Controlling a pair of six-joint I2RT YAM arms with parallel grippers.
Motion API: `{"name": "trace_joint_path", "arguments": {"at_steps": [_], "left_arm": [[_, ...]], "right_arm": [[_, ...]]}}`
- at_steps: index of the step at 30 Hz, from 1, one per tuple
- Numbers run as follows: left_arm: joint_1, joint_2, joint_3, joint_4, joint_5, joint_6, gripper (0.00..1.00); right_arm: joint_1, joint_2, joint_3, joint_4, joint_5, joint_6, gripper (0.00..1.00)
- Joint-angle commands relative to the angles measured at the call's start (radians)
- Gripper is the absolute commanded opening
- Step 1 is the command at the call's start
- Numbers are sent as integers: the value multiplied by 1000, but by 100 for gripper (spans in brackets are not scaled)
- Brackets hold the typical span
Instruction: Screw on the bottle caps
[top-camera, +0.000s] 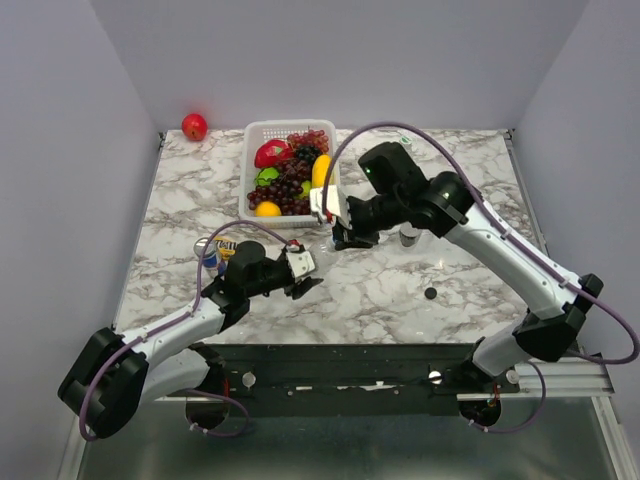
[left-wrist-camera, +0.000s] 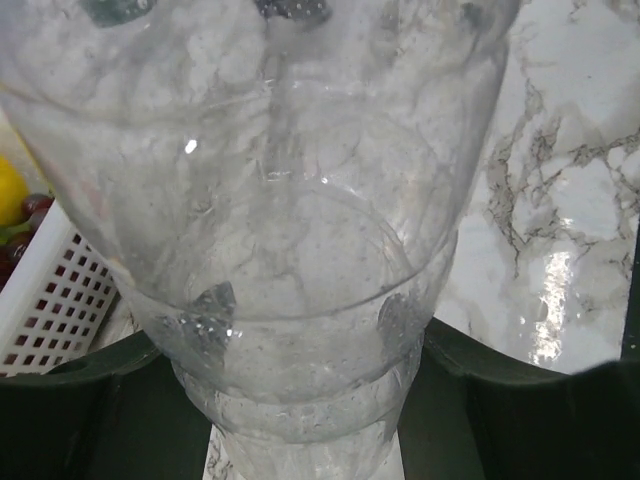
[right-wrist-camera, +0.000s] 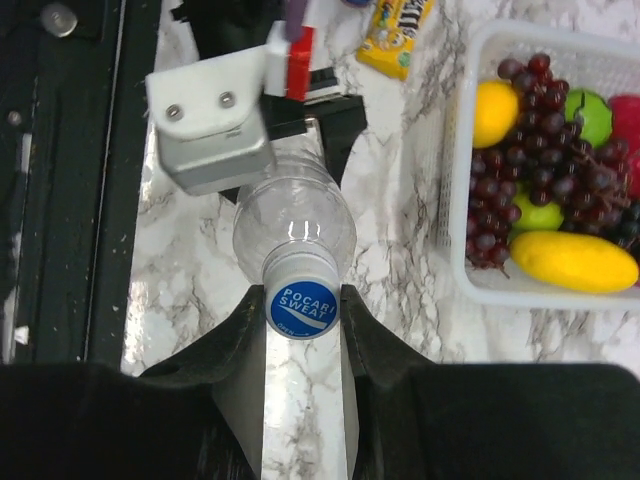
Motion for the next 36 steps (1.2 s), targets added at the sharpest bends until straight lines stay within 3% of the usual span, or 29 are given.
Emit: {"name": "trace_joint_path", "arguments": {"at_steps": [1,9,14,16,18,21,24,27,28,34,36], "left_arm": [[-12,-28,31,258,-136,-31,0],[-13,-11,52,177,-308,9,0],[-13,-5,38,130,-330,-3,0],[-13,-5,32,91,-315,-3,0],[-13,-2,32,58,-295,-5,0],[-13,3,28,13,-249,-32,0],[-10,12,41,-18,-174,-52,0],[5,31,67,-30,-73,-69,0],[11,34,76,-36,-42,-83,0],[34,54,146,-97,78,-89,0],[36,52,156,-119,112,-58,0]], "right_arm": [[-5,180,133,-28,180,398,1],[-39,360,339,-160,156,819,0],[-77,427,476,-216,128,876,38],[-109,423,512,-217,107,859,50],[-128,408,595,-216,88,842,53],[-129,360,669,-217,48,744,61],[-129,306,638,-193,13,667,71],[-129,217,495,-139,-40,505,82],[-129,164,386,-115,-65,378,84],[-131,-46,27,110,-153,4,90],[-129,-105,-76,163,-159,-51,92]]}}
